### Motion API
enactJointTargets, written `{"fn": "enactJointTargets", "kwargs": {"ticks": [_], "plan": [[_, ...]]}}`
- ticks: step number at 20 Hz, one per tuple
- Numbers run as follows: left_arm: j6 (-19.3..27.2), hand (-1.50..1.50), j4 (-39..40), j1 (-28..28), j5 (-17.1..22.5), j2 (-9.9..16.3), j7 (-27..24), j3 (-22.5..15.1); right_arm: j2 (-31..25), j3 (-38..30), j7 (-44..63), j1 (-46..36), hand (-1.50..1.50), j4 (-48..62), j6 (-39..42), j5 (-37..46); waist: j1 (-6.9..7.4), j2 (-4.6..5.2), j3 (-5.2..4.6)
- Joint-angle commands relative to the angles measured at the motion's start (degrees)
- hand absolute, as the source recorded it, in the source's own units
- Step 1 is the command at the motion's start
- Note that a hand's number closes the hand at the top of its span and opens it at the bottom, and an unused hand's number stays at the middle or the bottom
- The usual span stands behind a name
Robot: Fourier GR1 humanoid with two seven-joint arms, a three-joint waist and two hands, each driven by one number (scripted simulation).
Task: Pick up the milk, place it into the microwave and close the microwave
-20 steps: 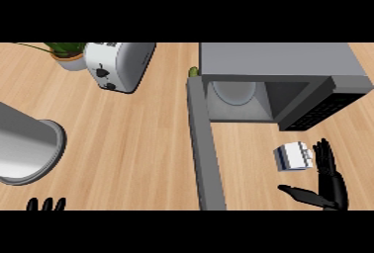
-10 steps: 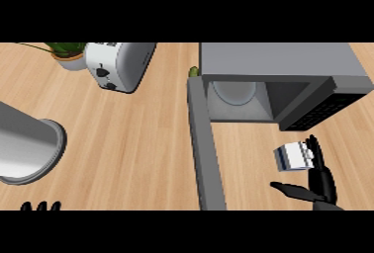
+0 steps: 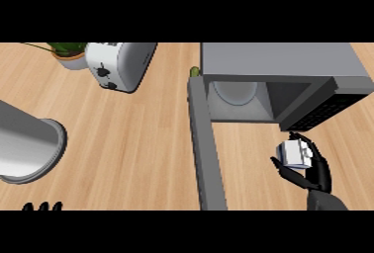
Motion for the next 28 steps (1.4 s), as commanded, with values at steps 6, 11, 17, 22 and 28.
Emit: {"fn": "enactJointTargets", "kwargs": {"ticks": [6,11,17,22,28], "plan": [[-1.36,-1.5,0.45,2.95,-0.15,0.38,-2.75,-1.38,0.02,-2.68,-6.21,-2.71,1.5,2.85,-10.79,0.04,0.66,0.18,0.11],[-2.07,-1.5,0.31,2.34,1.15,1.13,-2.35,-0.42,1.02,-2.28,-4.03,-9.17,1.5,1.87,-7.46,-0.28,0.79,0.15,0.08],[-1.59,-1.5,0.09,1.66,0.47,1.33,-1.63,-0.54,5.72,0.09,-5.2,-11.64,1.5,1.81,-6.56,1.6,0.96,0.2,0.09],[-0.96,-1.5,1.16,-0.46,0.5,0.42,-0.81,-1.12,4.45,0.39,-3.93,-12.25,1.5,1.23,-3.45,1.38,0.43,0.17,0.06],[-1.54,-1.5,2.63,0.46,1.69,1.12,-1.87,0.79,6.06,2.22,-4.48,-9.28,1.5,-4.22,-4.06,1.58,-0.94,-0.51,-0.13]]}}
